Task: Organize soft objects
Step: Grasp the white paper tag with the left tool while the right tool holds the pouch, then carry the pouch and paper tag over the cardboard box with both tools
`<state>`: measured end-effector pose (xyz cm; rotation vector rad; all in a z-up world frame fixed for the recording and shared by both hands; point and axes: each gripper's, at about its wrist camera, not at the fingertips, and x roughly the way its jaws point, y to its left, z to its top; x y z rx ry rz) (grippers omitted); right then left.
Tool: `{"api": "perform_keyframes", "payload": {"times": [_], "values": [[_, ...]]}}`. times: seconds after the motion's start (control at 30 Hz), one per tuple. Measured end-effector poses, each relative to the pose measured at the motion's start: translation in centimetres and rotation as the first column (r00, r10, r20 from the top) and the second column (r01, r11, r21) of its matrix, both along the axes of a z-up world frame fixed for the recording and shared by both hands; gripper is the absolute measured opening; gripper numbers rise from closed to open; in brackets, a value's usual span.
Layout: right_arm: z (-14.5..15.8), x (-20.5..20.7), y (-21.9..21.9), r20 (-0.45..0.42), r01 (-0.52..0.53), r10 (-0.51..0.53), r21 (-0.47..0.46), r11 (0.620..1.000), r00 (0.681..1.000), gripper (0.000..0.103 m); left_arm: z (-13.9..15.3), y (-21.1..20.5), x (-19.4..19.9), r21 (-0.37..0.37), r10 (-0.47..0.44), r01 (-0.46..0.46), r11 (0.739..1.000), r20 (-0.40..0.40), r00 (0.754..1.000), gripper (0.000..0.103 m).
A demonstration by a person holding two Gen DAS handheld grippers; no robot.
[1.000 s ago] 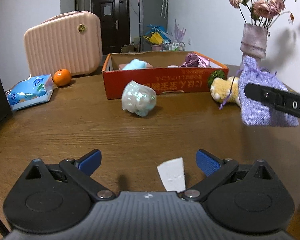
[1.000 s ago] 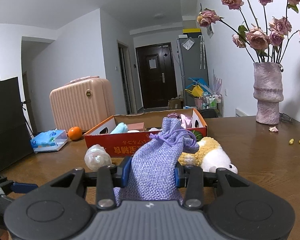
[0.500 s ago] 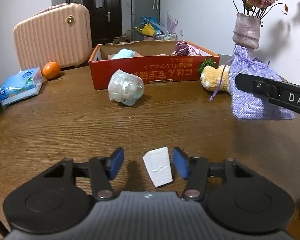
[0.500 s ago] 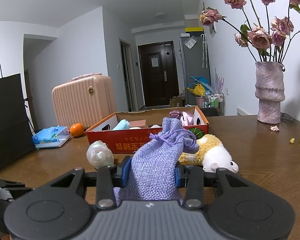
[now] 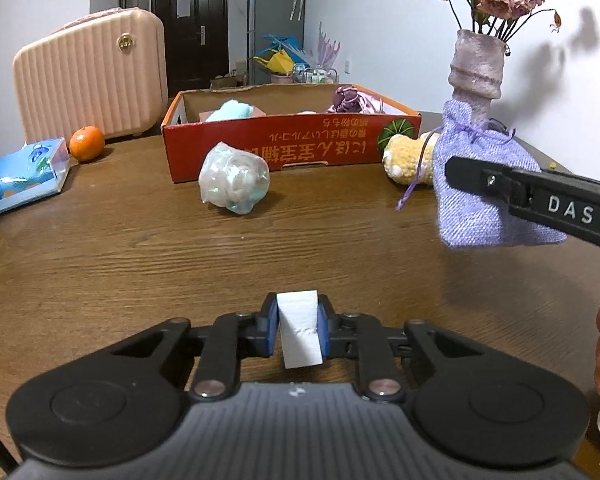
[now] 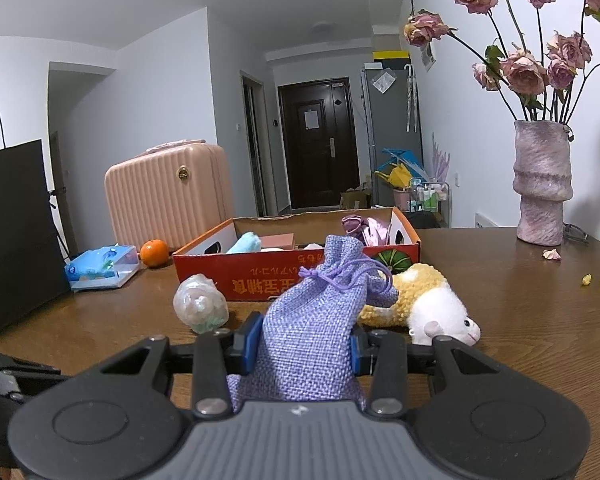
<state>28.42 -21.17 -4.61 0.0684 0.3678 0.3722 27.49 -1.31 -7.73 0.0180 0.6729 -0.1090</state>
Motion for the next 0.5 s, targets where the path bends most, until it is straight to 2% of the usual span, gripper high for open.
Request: {"api": "perform_keyframes", "payload": {"times": [0.5], "values": [[0.6,0.2,1.1,0.037,-0.026,0.027,-0.028,0.999,0.999,0.040,2.9,0.3,0.2,-0.014,0.012,-0.010,1.000,0.106,0.994,0.020]]}}
